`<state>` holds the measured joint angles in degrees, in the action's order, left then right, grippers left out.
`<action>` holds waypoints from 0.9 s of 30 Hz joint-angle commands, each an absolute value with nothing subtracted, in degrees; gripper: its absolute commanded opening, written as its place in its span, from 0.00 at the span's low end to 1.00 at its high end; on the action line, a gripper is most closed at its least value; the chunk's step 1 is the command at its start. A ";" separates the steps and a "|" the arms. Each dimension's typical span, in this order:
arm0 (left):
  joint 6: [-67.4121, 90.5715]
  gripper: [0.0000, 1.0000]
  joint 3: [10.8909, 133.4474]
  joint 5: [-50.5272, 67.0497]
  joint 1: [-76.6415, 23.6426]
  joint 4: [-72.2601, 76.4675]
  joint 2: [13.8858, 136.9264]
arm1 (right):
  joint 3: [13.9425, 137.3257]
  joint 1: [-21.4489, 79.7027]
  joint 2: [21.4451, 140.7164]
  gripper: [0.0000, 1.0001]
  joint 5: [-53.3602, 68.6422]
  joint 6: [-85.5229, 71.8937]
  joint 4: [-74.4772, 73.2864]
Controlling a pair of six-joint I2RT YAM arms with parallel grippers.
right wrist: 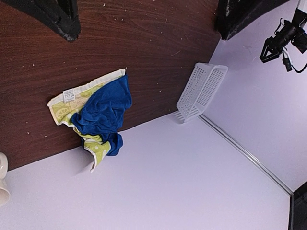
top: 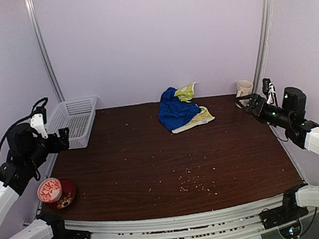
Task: Roll the towels
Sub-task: Pick up the towel from the towel pile.
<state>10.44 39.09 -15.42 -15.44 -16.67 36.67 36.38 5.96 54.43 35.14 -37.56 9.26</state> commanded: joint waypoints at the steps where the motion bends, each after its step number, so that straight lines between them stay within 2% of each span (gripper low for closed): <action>1: 11.78 0.98 38.24 -17.41 -15.72 -13.94 35.66 | 37.56 5.57 54.38 0.99 38.79 -37.88 14.17; 3: 11.44 0.98 38.46 -17.53 -15.71 -14.18 36.94 | 39.53 6.33 54.15 0.98 35.77 -34.49 9.59; 10: 11.41 0.98 39.02 -18.28 -15.73 -15.05 39.56 | 45.16 14.57 55.70 1.00 14.22 -25.48 -2.16; 17: 11.35 0.98 39.11 -18.33 -15.66 -15.29 40.34 | 50.48 31.52 62.31 1.00 -6.78 -20.77 -7.15; 23: 11.08 0.98 39.11 -17.63 -15.68 -15.31 40.69 | 53.56 40.58 70.28 1.00 -18.94 -19.08 -7.56; 27: 10.95 0.98 39.20 -17.03 -15.73 -15.34 41.12 | 57.33 41.88 78.08 0.98 -19.14 -20.08 -6.14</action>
<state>11.00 39.00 -17.72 -15.49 -16.80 40.66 53.28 40.71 72.55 -12.97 -20.58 -6.44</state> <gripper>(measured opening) 0.978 0.995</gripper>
